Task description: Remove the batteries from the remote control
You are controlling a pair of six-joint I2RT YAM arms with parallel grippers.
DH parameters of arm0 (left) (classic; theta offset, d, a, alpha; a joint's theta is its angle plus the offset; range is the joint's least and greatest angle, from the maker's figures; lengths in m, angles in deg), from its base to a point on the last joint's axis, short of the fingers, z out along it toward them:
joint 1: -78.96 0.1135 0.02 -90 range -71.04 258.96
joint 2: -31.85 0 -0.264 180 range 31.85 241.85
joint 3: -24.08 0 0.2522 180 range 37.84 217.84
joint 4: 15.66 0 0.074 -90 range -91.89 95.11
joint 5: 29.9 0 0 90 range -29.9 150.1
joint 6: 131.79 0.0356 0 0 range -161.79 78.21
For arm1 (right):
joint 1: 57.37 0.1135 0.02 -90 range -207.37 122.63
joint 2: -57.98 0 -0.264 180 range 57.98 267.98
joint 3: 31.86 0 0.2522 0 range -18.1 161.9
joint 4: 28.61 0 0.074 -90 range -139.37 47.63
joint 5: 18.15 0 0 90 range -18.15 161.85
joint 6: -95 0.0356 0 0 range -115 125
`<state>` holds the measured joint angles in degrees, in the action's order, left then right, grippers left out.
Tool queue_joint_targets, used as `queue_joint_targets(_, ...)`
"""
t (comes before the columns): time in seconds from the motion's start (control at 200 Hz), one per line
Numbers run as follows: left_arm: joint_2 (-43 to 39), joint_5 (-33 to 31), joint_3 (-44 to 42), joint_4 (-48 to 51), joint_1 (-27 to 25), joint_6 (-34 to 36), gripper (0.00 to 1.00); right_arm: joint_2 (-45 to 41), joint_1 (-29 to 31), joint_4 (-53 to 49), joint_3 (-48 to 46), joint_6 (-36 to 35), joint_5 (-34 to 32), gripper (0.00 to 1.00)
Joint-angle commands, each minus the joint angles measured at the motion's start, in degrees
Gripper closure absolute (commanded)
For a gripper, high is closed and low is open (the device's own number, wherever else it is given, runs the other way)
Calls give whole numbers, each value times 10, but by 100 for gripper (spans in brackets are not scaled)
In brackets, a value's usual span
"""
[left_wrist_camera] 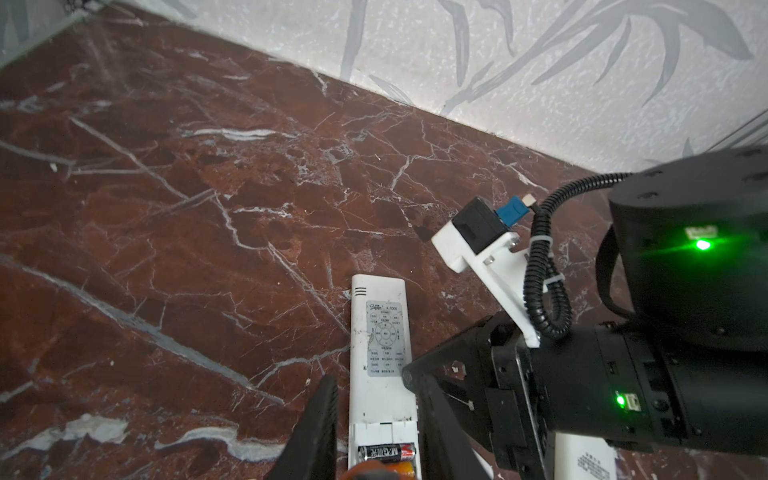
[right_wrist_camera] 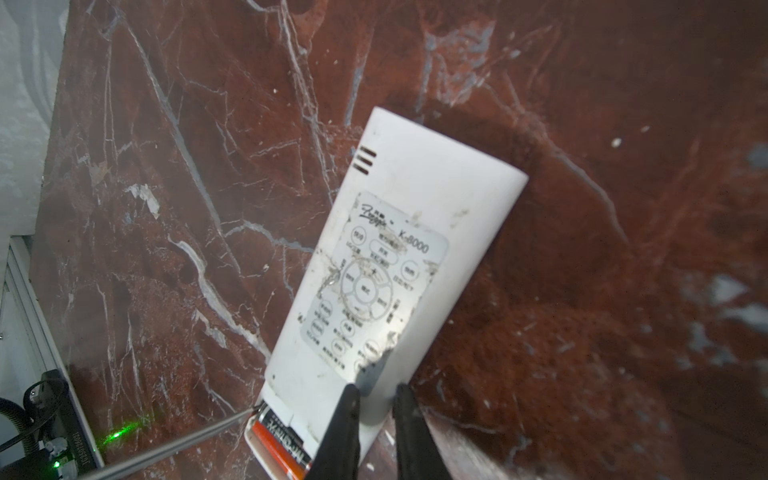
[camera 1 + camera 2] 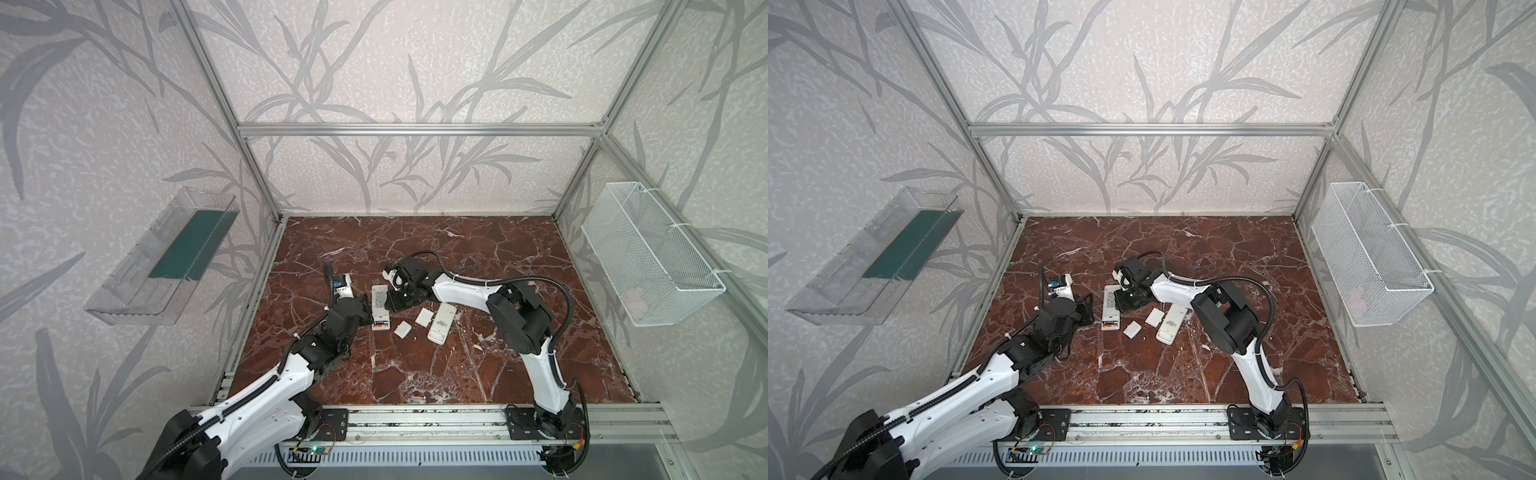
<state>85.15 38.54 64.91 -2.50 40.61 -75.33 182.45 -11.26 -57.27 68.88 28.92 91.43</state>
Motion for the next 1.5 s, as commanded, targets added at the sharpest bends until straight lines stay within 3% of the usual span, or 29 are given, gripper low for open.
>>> queue_joint_targets(0.0, 20, -21, 10, 52, -34, 31, 100, 22, 15, -42, -11, -5, -9, 83)
queue_joint_targets(0.08, 14, -11, -16, 26, -35, -12, 100, 23, 15, -41, -10, -5, -8, 83)
queue_joint_targets(0.29, -62, -28, -163, -157, -19, -218, 100, 23, 17, -39, -17, -2, -5, 83)
queue_joint_targets(0.605, -154, -32, -226, -195, 20, -349, 100, 20, 19, -41, -21, -1, -9, 83)
queue_joint_targets(1.01, -206, -54, -277, -216, 29, -457, 100, 23, 21, -44, -18, -1, -12, 83)
queue_joint_targets(1.26, -253, -67, -279, -183, 30, -471, 100, 24, 23, -44, -17, -1, -13, 83)
queue_joint_targets(1.5, -234, -68, -275, -194, 31, -493, 100, 25, 26, -44, -17, 0, -12, 83)
